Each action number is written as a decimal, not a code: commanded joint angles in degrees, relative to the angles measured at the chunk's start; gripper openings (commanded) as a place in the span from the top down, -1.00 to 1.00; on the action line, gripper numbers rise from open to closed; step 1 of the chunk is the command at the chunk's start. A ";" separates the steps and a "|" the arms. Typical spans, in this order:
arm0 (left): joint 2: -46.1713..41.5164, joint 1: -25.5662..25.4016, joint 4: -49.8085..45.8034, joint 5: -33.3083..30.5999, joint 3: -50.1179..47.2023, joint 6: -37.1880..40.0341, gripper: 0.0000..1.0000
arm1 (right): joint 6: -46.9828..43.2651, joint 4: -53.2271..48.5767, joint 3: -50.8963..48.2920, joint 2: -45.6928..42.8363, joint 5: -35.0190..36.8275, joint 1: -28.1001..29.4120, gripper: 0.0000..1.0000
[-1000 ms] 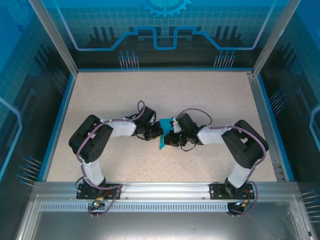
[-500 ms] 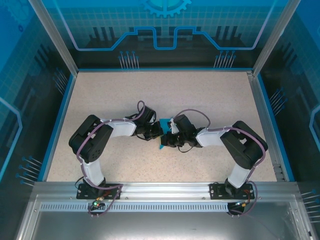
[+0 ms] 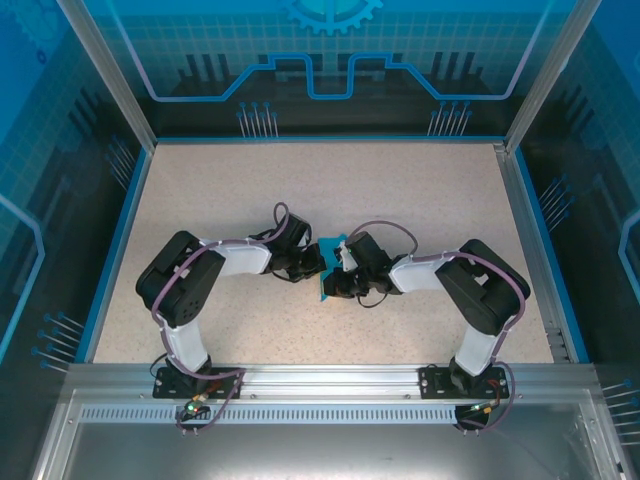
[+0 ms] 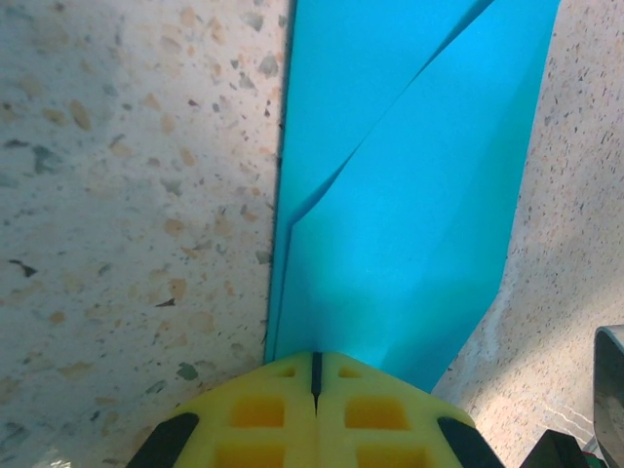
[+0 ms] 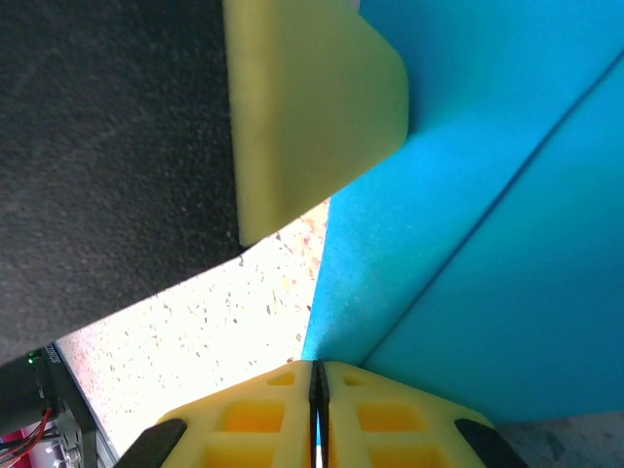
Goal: Fold a paper plane with a square sheet of paper (pick it up from the middle)
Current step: Fourth fold the wing at the center of the table.
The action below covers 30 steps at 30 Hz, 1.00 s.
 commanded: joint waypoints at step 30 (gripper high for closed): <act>1.74 -0.13 -5.99 -0.49 -2.02 -0.99 1.00 | -4.33 -3.40 0.15 1.69 -3.66 2.50 0.77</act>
